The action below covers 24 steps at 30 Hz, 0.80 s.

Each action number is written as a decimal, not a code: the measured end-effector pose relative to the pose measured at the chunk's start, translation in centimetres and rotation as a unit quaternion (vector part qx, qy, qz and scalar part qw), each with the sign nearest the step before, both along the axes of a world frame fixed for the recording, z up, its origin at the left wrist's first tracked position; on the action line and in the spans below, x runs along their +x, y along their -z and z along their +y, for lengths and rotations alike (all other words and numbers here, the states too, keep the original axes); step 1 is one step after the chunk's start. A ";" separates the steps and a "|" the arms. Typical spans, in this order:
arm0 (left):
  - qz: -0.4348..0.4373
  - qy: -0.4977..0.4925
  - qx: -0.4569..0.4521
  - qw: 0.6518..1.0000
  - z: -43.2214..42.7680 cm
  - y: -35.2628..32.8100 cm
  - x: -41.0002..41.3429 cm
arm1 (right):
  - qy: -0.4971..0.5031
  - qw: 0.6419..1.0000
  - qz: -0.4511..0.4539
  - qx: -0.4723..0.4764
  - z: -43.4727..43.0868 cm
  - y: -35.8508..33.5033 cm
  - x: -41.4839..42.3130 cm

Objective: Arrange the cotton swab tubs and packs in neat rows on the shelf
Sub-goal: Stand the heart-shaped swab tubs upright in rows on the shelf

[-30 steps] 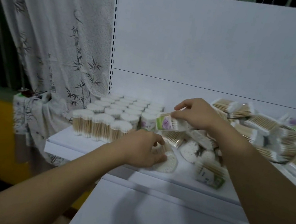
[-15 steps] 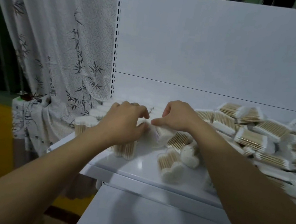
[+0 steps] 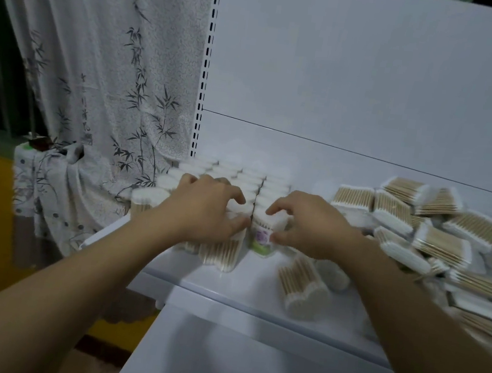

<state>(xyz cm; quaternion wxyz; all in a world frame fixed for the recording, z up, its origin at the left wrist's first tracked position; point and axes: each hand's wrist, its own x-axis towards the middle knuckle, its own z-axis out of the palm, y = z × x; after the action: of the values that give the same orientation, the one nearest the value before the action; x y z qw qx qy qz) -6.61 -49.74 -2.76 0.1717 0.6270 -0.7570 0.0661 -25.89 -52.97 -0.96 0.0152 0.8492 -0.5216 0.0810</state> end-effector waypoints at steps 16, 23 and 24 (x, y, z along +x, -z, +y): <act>-0.011 0.027 -0.081 0.996 0.3 0.3 -2.0 | -0.008 0.996 -0.047 -0.070 1.7 0.0 -0.9; 0.006 0.144 -0.108 0.984 4.4 3.2 -5.4 | -0.013 0.995 -0.072 -0.065 6.1 1.2 -4.7; 0.018 0.154 -0.092 0.984 4.7 3.8 -5.8 | -0.007 0.996 -0.066 -0.059 6.6 1.6 -5.0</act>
<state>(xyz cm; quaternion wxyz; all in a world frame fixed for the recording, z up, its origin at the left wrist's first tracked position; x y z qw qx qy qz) -12.44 -45.05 -6.56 0.2500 0.4852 -0.8323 0.0968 -30.89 -46.37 -2.56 0.0296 0.8433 -0.5098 0.1678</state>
